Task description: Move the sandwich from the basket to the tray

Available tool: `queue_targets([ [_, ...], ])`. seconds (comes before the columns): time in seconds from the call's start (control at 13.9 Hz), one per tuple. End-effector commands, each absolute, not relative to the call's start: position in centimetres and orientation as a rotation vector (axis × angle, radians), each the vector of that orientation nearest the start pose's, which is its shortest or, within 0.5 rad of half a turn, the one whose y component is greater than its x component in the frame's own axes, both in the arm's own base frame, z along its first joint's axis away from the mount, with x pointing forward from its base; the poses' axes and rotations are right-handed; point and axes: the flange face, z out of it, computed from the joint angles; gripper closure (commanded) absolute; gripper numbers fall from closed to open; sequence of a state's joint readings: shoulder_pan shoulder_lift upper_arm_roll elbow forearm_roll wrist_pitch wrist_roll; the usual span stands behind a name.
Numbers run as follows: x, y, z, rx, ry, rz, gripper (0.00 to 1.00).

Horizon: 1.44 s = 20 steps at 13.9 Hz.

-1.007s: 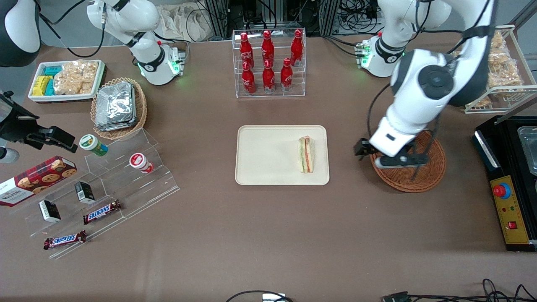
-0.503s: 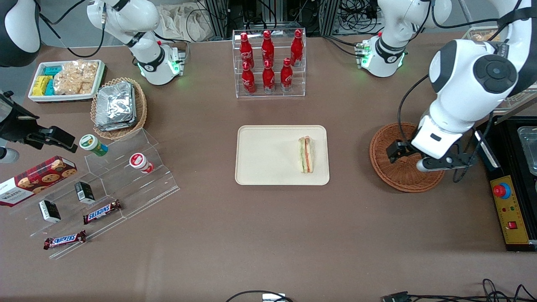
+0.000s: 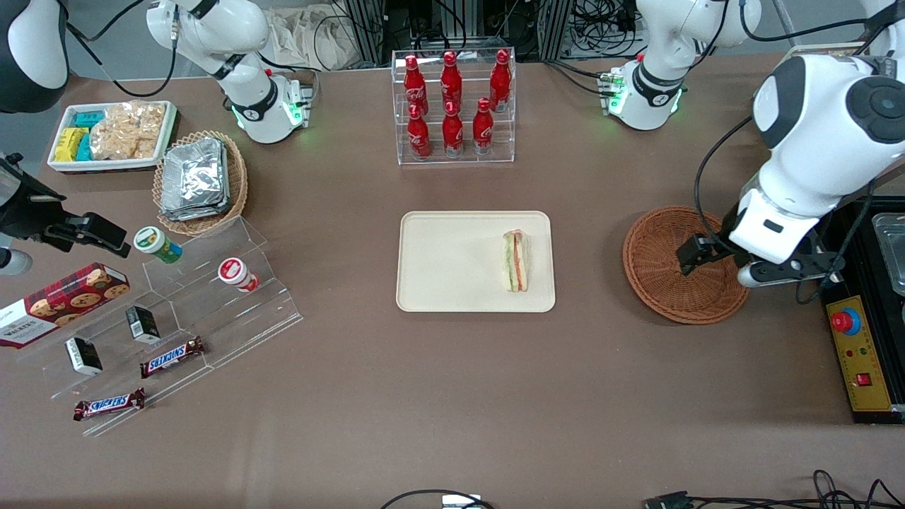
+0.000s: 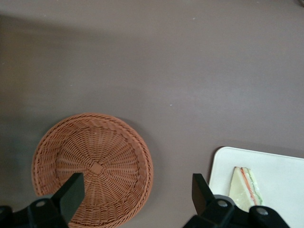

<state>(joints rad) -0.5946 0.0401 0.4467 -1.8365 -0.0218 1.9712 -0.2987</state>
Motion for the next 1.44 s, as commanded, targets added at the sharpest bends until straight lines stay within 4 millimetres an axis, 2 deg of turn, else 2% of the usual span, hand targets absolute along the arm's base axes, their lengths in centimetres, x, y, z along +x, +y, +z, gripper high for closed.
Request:
queue_targets([
  [0.0, 57.1, -6.6, 53.6, -3.156, -0.282, -0.162, 0.0],
  [0.22, 57.0, -7.3, 55.2, -3.157, -0.243, -0.138, 0.0],
  [0.36, 56.9, -6.8, 56.3, -3.156, -0.249, -0.133, 0.0],
  [0.5, 56.8, -6.4, 57.5, -3.157, -0.152, -0.094, 0.0],
  [0.86, 55.8, -3.6, 60.8, -3.161, -0.077, -0.041, 0.0],
  [1.01, 55.2, -3.8, 62.3, -3.164, -0.057, -0.053, 0.0],
  [1.37, 54.8, -4.0, 62.7, -3.169, -0.052, -0.057, 0.0],
])
